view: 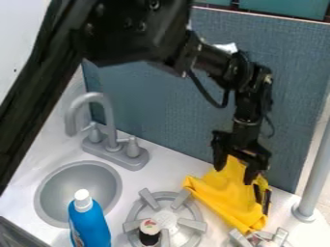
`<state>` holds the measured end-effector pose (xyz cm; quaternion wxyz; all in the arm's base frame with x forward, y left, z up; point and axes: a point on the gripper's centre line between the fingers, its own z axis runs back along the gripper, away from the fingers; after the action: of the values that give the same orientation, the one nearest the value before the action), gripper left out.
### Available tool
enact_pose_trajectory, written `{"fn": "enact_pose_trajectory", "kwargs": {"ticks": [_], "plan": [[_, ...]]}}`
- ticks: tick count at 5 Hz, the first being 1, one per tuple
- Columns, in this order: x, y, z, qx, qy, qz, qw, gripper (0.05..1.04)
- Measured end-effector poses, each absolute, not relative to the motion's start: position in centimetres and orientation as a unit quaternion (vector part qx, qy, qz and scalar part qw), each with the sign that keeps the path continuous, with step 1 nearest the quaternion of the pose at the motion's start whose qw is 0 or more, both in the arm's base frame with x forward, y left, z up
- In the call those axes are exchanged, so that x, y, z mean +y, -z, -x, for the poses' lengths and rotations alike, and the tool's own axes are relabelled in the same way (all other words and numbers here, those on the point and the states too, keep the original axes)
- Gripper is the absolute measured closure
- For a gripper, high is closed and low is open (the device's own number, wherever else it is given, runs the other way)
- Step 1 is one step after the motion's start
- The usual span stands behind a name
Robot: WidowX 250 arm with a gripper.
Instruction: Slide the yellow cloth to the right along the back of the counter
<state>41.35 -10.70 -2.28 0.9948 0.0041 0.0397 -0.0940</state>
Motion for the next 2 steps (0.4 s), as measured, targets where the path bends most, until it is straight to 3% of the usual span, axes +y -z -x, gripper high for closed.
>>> {"fn": "enact_pose_trajectory", "kwargs": {"ticks": [1,2], "plan": [[-9.8,-1.8,-39.6,0.056,0.115,-0.021,0.992,0.083],[-9.0,-3.1,-35.7,0.109,0.136,-0.025,0.984,0.083]]}}
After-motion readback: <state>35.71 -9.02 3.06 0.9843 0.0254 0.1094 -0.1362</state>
